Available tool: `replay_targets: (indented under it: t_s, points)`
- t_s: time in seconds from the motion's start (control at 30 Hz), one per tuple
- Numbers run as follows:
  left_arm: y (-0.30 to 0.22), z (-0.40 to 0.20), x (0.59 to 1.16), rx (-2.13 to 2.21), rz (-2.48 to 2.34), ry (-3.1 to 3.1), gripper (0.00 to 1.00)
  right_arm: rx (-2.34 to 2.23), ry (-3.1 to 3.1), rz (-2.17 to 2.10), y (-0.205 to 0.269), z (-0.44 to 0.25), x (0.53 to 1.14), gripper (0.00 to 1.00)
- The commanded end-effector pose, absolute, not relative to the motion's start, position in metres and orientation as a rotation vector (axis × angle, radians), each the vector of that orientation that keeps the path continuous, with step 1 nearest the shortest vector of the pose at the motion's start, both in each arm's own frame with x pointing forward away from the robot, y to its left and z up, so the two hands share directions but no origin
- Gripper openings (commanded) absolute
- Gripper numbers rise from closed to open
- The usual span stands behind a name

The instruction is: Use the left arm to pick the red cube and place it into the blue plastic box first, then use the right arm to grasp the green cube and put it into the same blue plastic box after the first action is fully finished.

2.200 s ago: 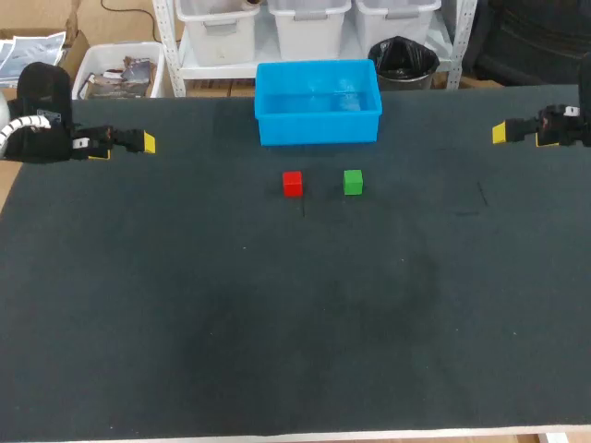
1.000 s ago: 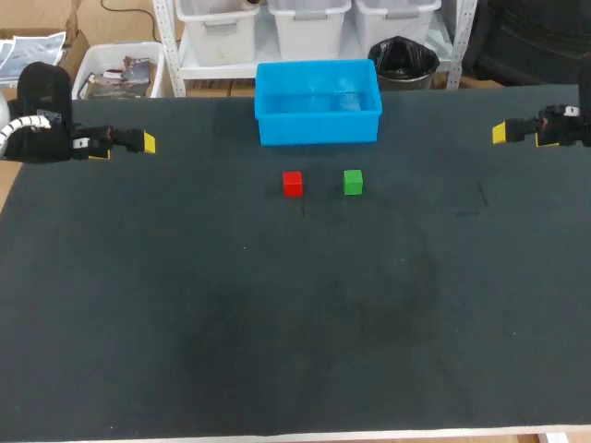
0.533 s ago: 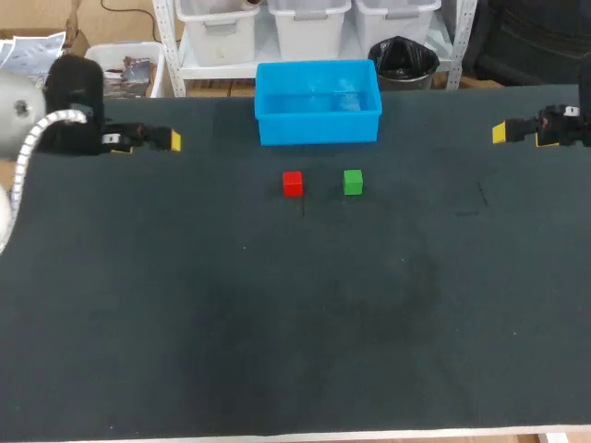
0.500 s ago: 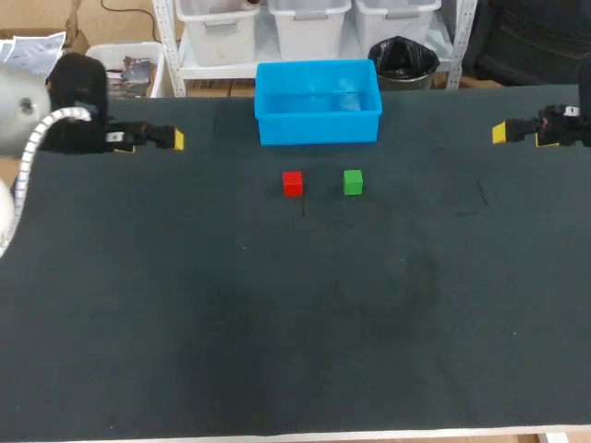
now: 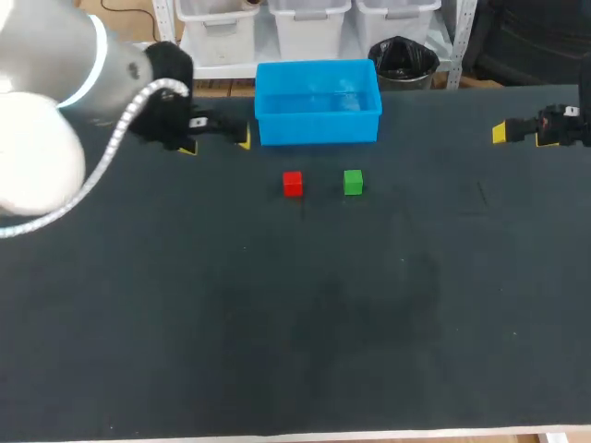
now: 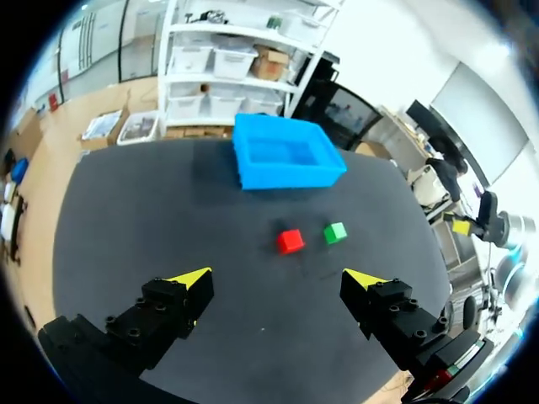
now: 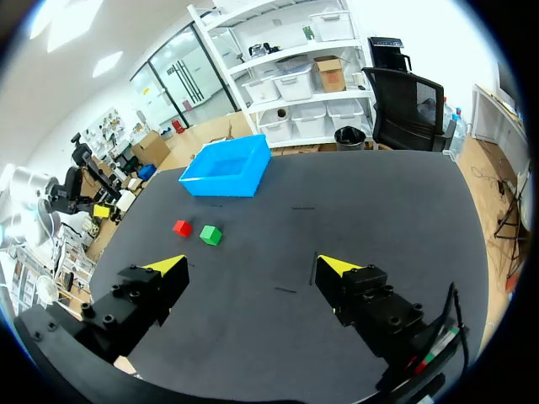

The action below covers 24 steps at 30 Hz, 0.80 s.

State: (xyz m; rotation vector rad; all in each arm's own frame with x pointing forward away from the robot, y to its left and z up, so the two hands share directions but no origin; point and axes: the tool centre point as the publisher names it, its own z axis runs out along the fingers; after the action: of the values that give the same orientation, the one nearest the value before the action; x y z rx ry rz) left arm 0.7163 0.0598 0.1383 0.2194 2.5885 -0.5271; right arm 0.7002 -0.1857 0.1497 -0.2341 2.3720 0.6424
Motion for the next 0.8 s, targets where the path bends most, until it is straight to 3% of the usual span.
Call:
replay_targets:
  t_s: [0.03, 0.4, 0.8]
  points:
    - [0.039, 0.133, 0.731, 0.098, -0.032, 2.686, 1.00, -0.234, 2.373, 0.642, -0.186, 0.150, 0.700, 1.00]
    - [0.005, 0.139, 0.741, 0.037, 0.051, 2.747, 1.00, -0.234, 2.373, 0.642, -0.186, 0.150, 0.700, 1.00]
    - [0.005, 0.139, 0.741, 0.037, 0.051, 2.747, 1.00, -0.234, 2.373, 0.642, -0.186, 0.150, 0.700, 1.00]
